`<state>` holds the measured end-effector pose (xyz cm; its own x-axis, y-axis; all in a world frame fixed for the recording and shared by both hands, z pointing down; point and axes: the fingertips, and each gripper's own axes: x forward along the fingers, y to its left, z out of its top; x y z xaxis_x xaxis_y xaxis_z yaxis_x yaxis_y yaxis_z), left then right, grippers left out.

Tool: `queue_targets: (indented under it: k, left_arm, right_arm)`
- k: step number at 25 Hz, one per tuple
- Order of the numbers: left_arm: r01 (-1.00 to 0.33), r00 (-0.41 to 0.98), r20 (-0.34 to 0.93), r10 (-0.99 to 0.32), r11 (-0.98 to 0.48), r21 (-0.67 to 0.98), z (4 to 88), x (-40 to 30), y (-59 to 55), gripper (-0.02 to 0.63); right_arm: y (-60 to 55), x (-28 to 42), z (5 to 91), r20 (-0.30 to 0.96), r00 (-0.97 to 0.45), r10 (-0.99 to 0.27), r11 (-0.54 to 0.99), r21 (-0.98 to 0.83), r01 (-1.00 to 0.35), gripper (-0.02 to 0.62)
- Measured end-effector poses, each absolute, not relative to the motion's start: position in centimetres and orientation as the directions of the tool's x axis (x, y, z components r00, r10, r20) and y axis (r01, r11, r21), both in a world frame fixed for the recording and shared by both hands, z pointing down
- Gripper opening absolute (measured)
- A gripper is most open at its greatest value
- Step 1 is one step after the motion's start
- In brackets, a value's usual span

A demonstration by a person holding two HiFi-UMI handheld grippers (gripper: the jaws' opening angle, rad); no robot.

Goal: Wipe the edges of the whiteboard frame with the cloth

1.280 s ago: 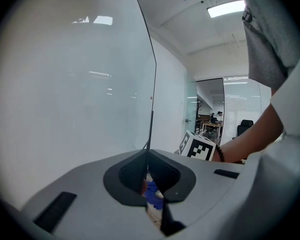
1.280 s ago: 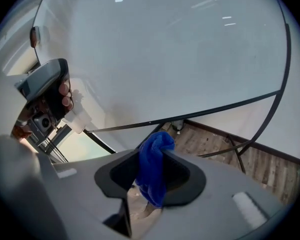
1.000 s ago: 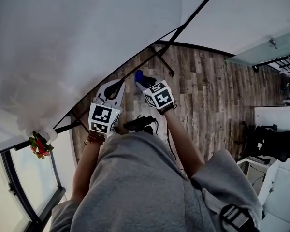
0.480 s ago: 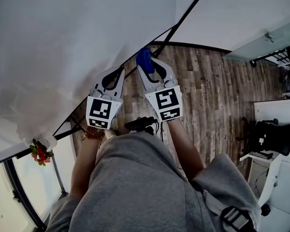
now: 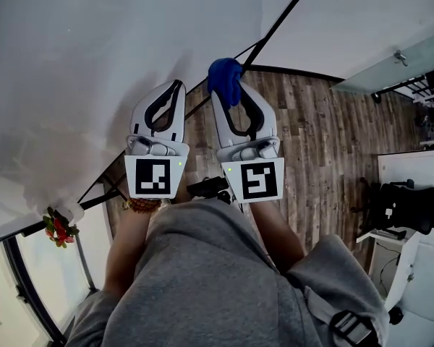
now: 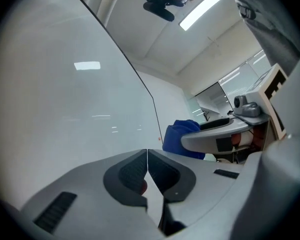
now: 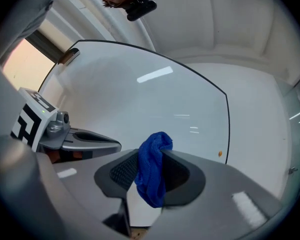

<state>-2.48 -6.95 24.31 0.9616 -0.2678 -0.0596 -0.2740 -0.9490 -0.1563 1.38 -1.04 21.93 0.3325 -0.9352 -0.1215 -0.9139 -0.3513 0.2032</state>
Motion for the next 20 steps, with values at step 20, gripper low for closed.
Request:
queue_targets:
  k: [20]
  left_arm:
    - [-0.396,0.918,-0.086,-0.387,-0.91,-0.128,26.3,-4.7,-6.6,0.012]
  right_arm:
    - [-0.6,0.1,24.8,-0.104,0.416,-0.904,-0.428,0.209,-0.879,0.138]
